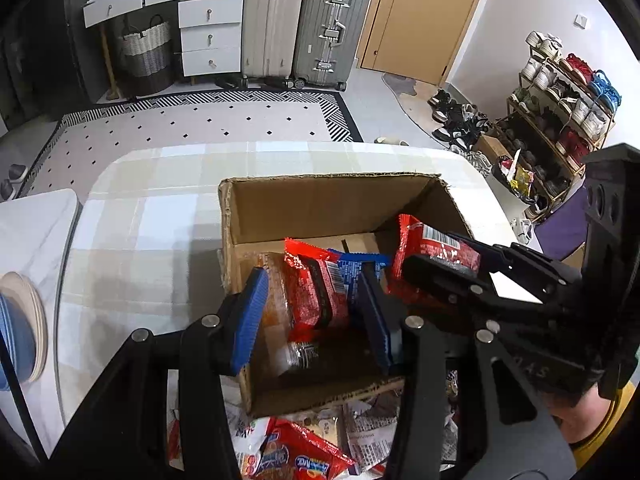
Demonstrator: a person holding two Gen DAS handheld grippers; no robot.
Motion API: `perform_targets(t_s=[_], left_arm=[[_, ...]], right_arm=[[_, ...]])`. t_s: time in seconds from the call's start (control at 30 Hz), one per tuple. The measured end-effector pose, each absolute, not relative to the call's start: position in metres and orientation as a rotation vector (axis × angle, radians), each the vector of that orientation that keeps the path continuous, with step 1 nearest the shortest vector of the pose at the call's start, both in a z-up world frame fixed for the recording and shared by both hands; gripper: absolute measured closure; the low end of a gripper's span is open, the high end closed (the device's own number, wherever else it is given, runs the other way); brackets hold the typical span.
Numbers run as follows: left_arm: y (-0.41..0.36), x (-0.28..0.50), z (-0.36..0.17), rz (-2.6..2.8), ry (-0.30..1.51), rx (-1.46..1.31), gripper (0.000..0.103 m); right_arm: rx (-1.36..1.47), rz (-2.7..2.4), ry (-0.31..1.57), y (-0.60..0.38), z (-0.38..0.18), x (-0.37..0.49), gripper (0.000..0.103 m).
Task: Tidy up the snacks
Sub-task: 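Withdraw both grippers from the box back toward the remaining snacks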
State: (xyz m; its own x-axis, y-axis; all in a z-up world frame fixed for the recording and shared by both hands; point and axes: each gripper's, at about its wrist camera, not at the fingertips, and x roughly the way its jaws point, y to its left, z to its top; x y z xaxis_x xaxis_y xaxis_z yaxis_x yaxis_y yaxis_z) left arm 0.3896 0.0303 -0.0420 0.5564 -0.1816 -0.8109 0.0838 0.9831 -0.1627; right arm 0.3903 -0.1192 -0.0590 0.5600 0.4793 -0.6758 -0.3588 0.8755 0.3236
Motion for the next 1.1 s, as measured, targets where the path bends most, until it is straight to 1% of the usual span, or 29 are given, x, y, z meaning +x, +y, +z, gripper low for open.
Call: perform_targets(t_s=[0.07,0.1,0.13,0.2,0.33,0.5,0.57,0.6,0.63,0.7,0.8,0.87,0.93,1.0,1.1], left_arm=[[0.030,0.383,-0.037,-0.150,0.966,-0.106,0.057],[0.030,0.379,-0.035,-0.149,0.967,-0.108,0.056],[0.031,0.376,-0.033,-0.150,0.965,-0.110,0.056],[0.032,0.369,-0.029,-0.151,0.963,-0.103,0.056],[0.031,0.355,-0.020,-0.156,0.955,-0.098,0.056],[0.032,0.333,-0.003,-0.159,0.930,-0.088,0.056],[0.036,0.323,0.004,-0.153,0.913,-0.100,0.053],[0.039,0.316,0.007,-0.151,0.899,-0.113,0.049],[0.040,0.310,0.009,-0.150,0.890,-0.119,0.048],[0.042,0.294,0.014,-0.145,0.869,-0.127,0.048],[0.043,0.271,0.022,-0.145,0.847,-0.135,0.047],[0.043,0.254,0.029,-0.140,0.822,-0.135,0.045],[0.043,0.234,0.036,-0.136,0.789,-0.131,0.038],[0.041,0.214,0.045,-0.130,0.751,-0.120,0.036],[0.033,0.183,0.058,-0.133,0.706,-0.086,0.033]], right_arm=[[0.162,0.493,0.841,-0.121,-0.055,0.386,0.047],[0.159,0.492,0.838,-0.121,-0.053,0.384,0.045],[0.153,0.495,0.833,-0.121,-0.051,0.383,0.040],[0.134,0.492,0.815,-0.120,-0.047,0.379,0.033],[0.129,0.500,0.798,-0.121,-0.038,0.370,0.033],[0.123,0.520,0.732,-0.125,-0.011,0.343,0.033],[0.132,0.532,0.709,-0.127,0.001,0.330,0.033],[0.135,0.536,0.696,-0.128,0.007,0.322,0.033],[0.135,0.536,0.685,-0.129,0.012,0.316,0.033],[0.116,0.538,0.643,-0.130,0.024,0.298,0.033],[0.077,0.526,0.579,-0.136,0.034,0.268,0.029],[0.090,0.535,0.559,-0.142,0.039,0.248,0.028],[0.116,0.552,0.545,-0.148,0.045,0.229,0.028],[0.134,0.560,0.510,-0.152,0.054,0.207,0.027],[0.146,0.566,0.447,-0.159,0.070,0.173,0.019]])
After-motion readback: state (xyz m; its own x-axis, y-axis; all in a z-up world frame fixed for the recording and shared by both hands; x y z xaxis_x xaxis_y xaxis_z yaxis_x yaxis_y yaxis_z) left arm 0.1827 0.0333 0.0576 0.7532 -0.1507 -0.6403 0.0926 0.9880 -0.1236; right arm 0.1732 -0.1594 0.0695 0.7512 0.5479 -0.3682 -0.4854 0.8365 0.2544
